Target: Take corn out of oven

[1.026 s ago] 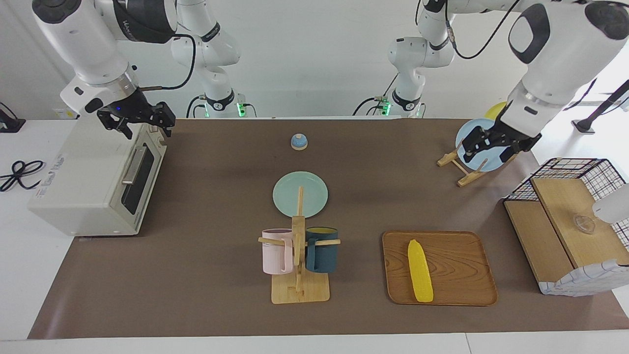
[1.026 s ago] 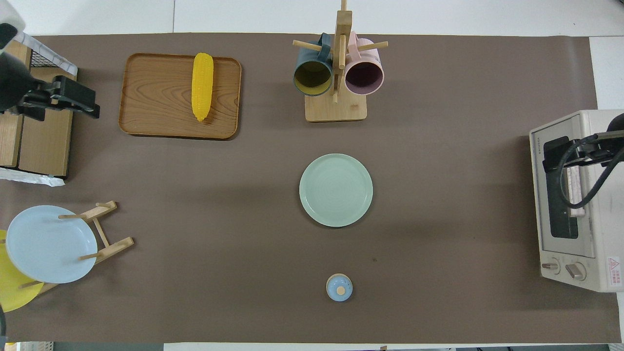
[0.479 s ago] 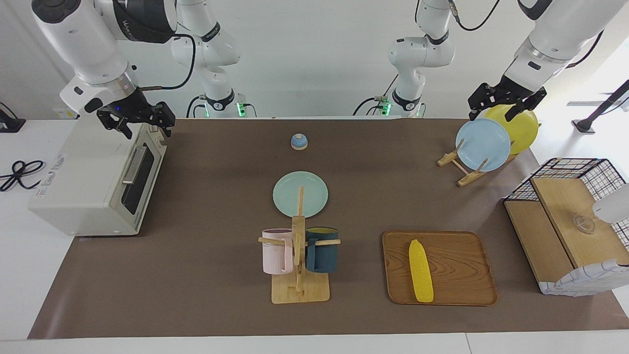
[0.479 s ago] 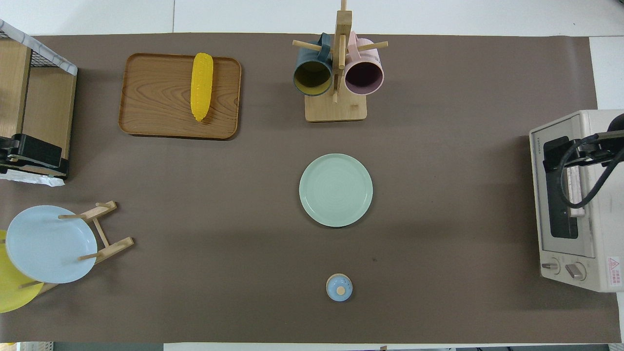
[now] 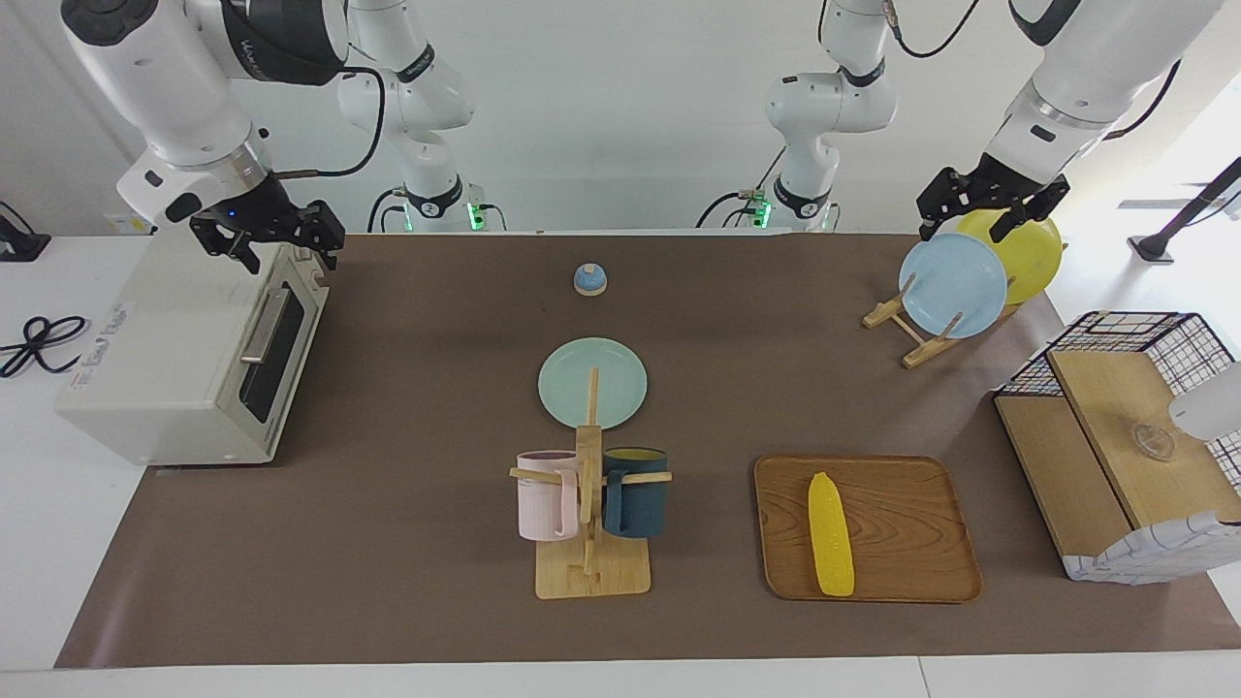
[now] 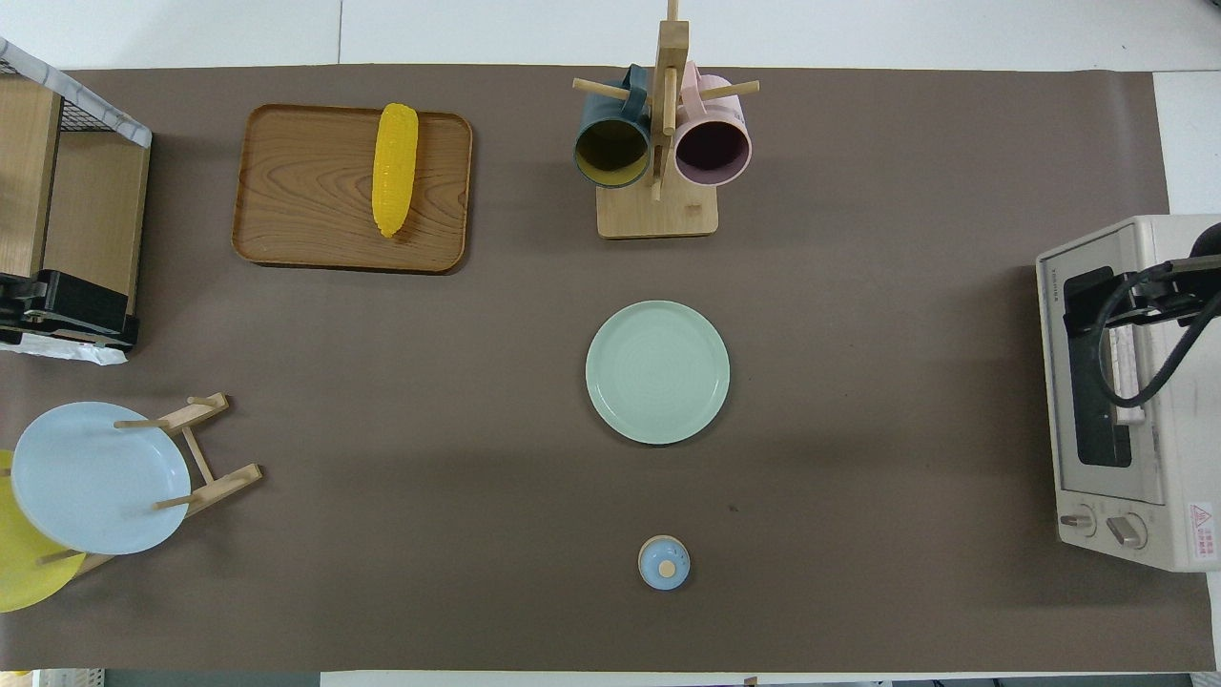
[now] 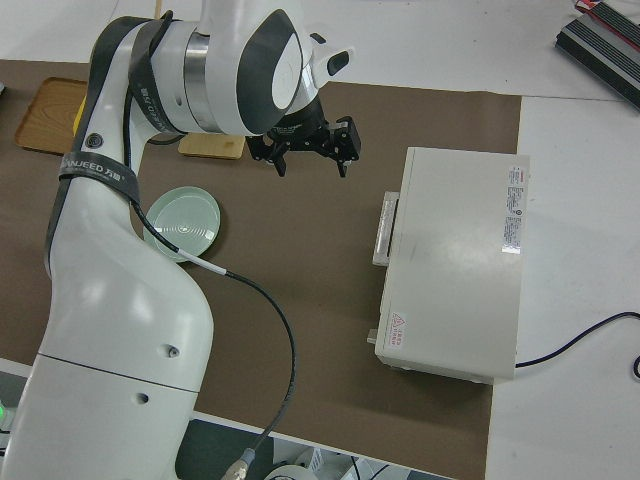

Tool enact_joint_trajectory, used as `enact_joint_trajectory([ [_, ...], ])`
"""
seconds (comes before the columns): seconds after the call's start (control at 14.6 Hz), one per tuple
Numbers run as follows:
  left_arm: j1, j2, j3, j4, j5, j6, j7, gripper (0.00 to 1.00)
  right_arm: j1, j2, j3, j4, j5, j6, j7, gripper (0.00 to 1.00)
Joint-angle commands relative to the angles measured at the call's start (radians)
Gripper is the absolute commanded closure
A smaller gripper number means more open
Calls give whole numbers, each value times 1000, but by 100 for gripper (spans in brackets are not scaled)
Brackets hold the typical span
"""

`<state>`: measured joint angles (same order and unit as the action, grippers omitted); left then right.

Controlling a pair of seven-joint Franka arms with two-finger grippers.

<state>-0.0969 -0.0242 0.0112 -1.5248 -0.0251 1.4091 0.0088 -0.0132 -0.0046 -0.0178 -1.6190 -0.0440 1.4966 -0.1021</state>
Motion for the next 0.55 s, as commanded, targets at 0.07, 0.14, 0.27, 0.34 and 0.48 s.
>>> enact_joint_trajectory([
  [0.07, -10, -29, 0, -43, 17, 31, -6, 0, -11, 9, 2, 14, 16, 4, 9, 0],
  [0.14, -10, -26, -2, -44, 16, 37, -4, 0, -11, 9, 2, 14, 16, 2, 9, 0],
  [0.27, -9, -26, -2, -48, 10, 34, -4, 0, -11, 9, 2, 14, 16, 4, 9, 0],
  [0.34, -9, -25, -2, -48, 10, 34, -4, 0, -11, 9, 2, 14, 16, 4, 9, 0],
  [0.48, -9, -25, -3, -48, 10, 34, -4, 0, -11, 9, 2, 14, 16, 4, 9, 0],
])
